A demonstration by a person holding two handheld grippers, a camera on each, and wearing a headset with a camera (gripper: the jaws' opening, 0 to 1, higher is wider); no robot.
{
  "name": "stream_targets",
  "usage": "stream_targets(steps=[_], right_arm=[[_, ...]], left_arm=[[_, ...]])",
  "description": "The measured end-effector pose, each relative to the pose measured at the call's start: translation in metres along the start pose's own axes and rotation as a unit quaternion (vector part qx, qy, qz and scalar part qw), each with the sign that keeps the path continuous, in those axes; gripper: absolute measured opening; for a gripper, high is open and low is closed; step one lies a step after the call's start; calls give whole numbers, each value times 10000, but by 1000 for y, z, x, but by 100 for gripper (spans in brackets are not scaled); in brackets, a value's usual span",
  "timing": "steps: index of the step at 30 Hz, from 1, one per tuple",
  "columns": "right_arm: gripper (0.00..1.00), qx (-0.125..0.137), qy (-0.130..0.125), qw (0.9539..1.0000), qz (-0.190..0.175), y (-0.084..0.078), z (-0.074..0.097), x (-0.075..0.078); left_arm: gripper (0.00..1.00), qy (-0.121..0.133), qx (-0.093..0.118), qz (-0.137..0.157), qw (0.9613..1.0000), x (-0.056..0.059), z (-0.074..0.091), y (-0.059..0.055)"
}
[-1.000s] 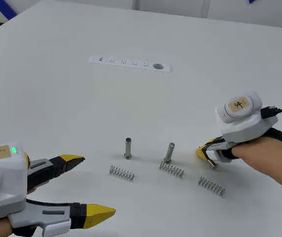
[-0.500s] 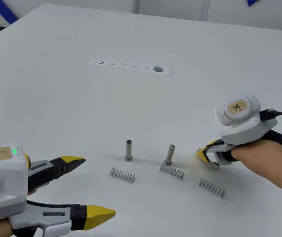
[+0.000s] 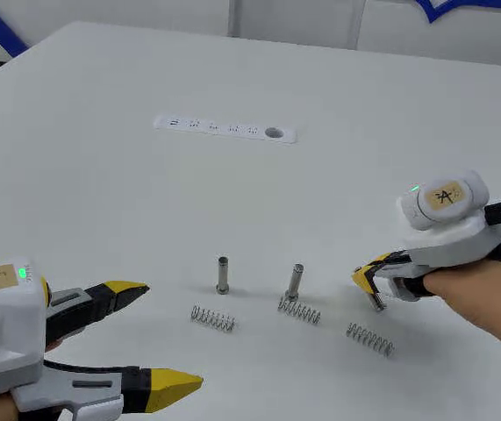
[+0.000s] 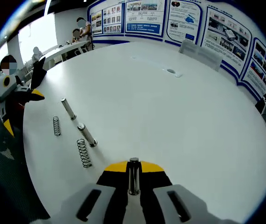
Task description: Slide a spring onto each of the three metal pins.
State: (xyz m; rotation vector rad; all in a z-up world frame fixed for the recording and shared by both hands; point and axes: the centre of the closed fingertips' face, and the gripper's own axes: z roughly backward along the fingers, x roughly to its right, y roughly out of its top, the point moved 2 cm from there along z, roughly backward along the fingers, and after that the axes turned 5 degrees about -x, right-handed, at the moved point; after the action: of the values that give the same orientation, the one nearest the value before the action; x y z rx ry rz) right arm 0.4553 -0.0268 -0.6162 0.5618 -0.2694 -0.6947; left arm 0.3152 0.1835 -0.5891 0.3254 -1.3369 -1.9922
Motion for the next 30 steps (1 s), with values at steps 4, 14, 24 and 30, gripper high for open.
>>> stream_targets(steps=[4, 14, 24, 30], right_arm=[[8, 104, 3, 9999, -59, 1, 6, -2], [7, 113, -23, 9999, -98, -2, 7, -2], [7, 199, -37, 9998, -93, -1, 12, -2], [7, 259, -47, 9996, -98, -1, 16, -1]], left_arm=[[82, -9, 5, -26, 10000, 2, 1, 0], [82, -3, 49, -55, 10000, 2, 3, 2], [82, -14, 51, -73, 10000, 2, 1, 4], [82, -22, 54, -89, 9999, 3, 1, 5]])
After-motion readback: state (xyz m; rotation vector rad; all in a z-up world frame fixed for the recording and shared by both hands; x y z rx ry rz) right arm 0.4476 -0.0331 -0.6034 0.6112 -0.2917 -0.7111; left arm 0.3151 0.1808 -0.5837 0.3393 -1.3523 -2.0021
